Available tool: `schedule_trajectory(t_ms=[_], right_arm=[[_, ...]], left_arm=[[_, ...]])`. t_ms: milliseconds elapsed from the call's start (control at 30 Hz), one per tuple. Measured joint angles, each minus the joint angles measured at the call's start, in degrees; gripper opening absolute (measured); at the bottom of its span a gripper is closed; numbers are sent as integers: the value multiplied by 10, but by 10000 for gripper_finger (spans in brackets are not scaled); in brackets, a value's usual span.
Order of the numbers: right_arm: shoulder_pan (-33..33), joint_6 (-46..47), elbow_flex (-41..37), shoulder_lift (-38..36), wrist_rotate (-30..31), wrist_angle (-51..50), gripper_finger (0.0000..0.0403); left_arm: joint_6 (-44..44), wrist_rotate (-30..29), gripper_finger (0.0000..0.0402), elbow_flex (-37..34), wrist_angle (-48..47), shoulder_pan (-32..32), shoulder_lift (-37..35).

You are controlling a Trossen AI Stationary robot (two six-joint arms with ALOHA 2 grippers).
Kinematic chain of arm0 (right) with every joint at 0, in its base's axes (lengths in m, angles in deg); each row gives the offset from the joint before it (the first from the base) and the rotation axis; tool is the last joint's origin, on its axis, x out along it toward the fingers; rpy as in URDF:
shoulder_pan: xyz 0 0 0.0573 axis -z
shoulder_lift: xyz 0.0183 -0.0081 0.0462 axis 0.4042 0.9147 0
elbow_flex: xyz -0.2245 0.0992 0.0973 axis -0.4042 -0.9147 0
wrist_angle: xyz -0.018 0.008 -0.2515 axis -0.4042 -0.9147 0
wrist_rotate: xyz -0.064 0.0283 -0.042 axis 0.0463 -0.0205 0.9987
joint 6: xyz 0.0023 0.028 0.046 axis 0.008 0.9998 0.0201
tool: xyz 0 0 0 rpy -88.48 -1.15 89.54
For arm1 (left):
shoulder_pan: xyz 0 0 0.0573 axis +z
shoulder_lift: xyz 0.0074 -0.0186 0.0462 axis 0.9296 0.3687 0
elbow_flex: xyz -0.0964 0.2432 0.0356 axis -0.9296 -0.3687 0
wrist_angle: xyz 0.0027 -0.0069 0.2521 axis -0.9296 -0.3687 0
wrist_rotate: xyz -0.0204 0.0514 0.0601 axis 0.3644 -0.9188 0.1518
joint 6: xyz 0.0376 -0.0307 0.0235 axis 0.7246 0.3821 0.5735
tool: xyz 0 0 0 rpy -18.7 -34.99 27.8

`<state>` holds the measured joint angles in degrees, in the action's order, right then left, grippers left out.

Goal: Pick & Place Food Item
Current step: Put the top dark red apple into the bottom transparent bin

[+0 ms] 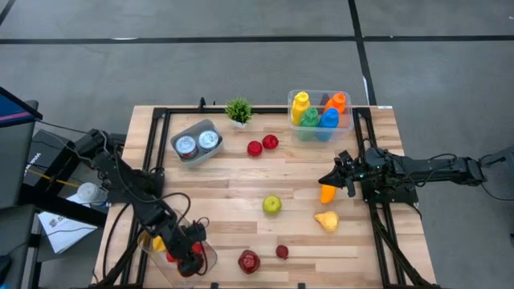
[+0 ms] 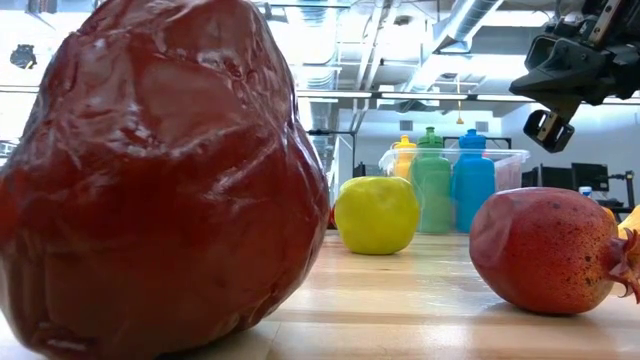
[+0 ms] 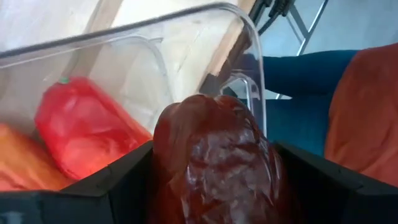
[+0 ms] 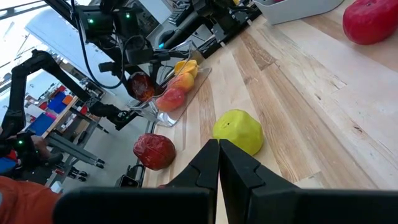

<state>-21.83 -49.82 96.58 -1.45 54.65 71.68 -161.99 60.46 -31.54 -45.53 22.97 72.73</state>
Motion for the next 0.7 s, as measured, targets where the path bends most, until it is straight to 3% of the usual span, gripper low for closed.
schedule_trajectory(t_ms=[200,700], right_arm=[[0,0,0,0,0,0,6],[0,0,0,0,0,0,6]], left_arm=[[-15,-40,297,0,4,0,0],[-14,-45,355,0,4,5,0]])
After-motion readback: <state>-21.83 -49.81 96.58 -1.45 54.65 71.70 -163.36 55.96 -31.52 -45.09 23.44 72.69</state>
